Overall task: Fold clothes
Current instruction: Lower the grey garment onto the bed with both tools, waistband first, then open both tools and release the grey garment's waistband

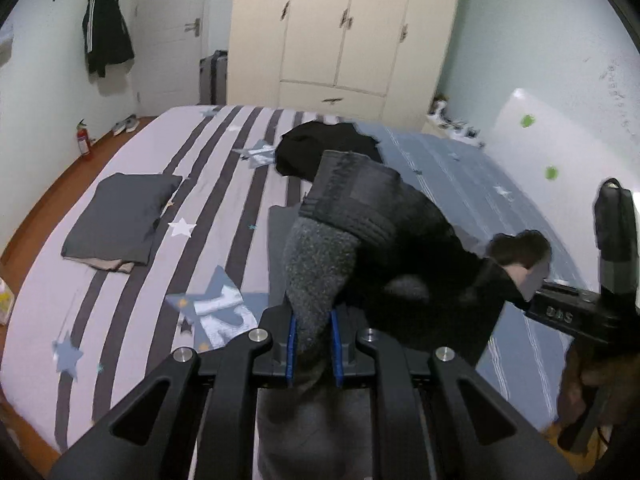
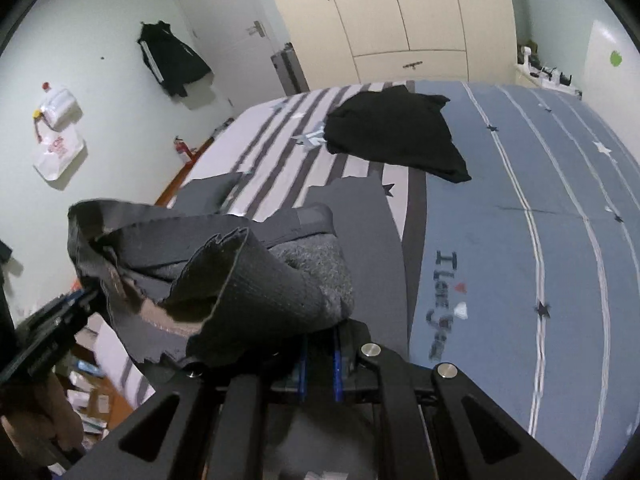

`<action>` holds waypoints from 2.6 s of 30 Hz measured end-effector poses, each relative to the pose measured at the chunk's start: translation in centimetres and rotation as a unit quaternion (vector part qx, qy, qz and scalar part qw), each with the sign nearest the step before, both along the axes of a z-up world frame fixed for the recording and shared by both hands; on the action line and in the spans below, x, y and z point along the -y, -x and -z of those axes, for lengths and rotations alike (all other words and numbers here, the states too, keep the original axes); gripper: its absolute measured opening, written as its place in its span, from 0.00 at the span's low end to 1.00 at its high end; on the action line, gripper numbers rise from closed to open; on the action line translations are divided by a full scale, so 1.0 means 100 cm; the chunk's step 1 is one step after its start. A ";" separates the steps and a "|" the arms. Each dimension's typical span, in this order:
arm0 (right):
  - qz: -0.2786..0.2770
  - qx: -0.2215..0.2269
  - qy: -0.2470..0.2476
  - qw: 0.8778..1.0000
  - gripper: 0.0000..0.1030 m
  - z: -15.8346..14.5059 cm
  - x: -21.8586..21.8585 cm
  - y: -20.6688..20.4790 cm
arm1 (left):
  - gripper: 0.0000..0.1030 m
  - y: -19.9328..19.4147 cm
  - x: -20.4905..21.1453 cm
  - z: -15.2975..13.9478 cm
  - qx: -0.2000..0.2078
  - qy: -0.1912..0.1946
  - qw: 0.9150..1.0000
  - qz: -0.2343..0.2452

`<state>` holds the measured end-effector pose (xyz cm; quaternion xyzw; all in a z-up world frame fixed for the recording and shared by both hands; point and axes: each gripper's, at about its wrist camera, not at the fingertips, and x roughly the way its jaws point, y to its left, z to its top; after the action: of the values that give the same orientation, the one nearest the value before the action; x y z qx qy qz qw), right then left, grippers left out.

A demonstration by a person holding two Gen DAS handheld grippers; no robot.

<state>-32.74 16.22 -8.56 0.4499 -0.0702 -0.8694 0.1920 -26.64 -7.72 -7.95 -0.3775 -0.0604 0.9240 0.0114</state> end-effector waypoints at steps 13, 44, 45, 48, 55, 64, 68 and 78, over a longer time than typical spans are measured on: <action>-0.019 0.066 0.004 0.998 0.08 0.148 0.024 0.237 | 0.11 0.215 0.047 0.151 0.066 0.013 0.998 -0.014; 0.004 0.060 -0.041 0.997 0.55 0.206 0.031 0.328 | 0.41 0.308 0.084 0.221 0.116 -0.025 0.993 0.015; 0.001 0.063 -0.031 0.998 0.53 0.210 0.033 0.333 | 0.19 0.310 0.081 0.223 0.117 -0.023 0.993 0.020; -0.015 0.084 0.009 0.996 0.11 0.223 0.038 0.347 | 0.11 0.314 0.073 0.227 0.118 -0.012 0.992 0.032; -0.003 0.050 0.024 0.998 0.06 0.206 0.033 0.338 | 0.09 0.301 0.078 0.189 0.049 -0.033 0.998 0.028; -0.001 0.035 0.008 0.999 0.07 0.203 0.037 0.358 | 0.16 0.334 0.077 0.224 0.109 -0.006 0.994 0.013; -0.006 0.094 -0.032 0.995 0.26 0.235 0.039 0.366 | 0.27 0.329 0.088 0.209 0.095 -0.023 0.995 -0.012; -0.012 0.027 -0.012 0.999 0.32 0.169 -0.023 0.256 | 0.57 0.229 0.108 0.155 0.073 -0.028 0.997 -0.003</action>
<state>-58.35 18.53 -25.51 0.4764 -0.0595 -0.8552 0.1954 -49.54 -18.54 -23.40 -0.4435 -0.0882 0.8918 0.0147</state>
